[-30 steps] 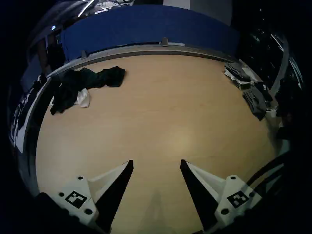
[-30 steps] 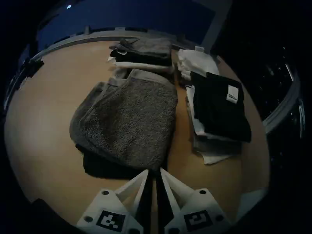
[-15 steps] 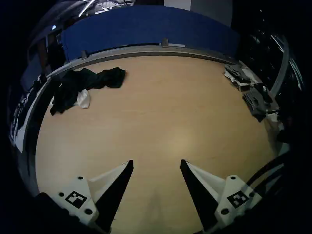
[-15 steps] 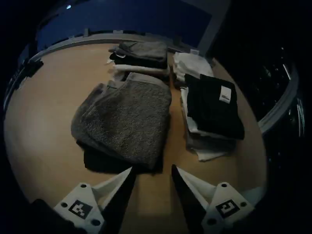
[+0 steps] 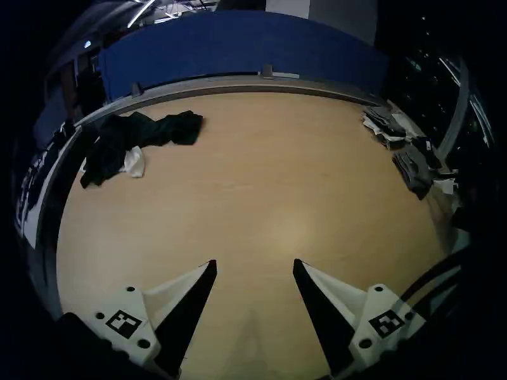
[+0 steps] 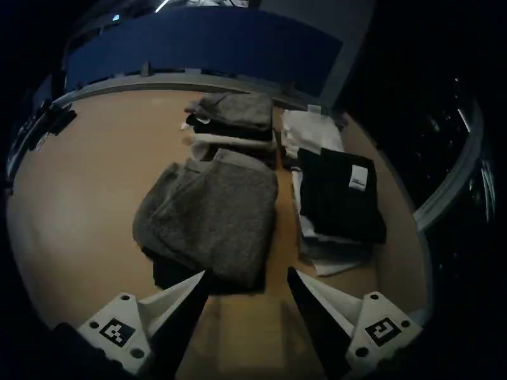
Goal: Fold towel
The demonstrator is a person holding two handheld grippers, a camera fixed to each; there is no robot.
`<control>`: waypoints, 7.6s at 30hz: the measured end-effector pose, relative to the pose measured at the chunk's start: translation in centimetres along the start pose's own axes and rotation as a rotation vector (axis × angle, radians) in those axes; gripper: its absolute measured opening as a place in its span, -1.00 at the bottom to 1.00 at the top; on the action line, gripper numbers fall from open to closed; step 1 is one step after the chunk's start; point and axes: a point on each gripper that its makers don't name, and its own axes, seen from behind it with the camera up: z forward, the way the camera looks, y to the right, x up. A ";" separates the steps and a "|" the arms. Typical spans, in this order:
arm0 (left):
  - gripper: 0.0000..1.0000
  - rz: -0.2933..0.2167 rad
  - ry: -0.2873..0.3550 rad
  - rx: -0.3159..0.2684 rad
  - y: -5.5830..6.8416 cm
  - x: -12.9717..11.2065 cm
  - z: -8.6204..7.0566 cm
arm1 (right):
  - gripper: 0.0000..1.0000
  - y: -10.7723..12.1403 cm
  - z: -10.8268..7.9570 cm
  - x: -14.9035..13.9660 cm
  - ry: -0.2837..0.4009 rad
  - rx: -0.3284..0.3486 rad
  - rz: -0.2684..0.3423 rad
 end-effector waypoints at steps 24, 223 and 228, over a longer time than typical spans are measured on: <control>0.78 -0.014 -0.003 0.025 -1.7 -1.0 -0.7 | 0.81 -6.2 3.9 4.1 0.037 0.114 0.019; 0.79 -0.039 0.910 0.222 -10.9 10.5 2.4 | 1.00 -22.0 -14.0 20.9 0.744 0.004 0.151; 0.79 -0.034 0.904 0.225 -10.7 10.3 2.6 | 1.00 -22.0 -13.5 20.9 0.745 0.009 0.148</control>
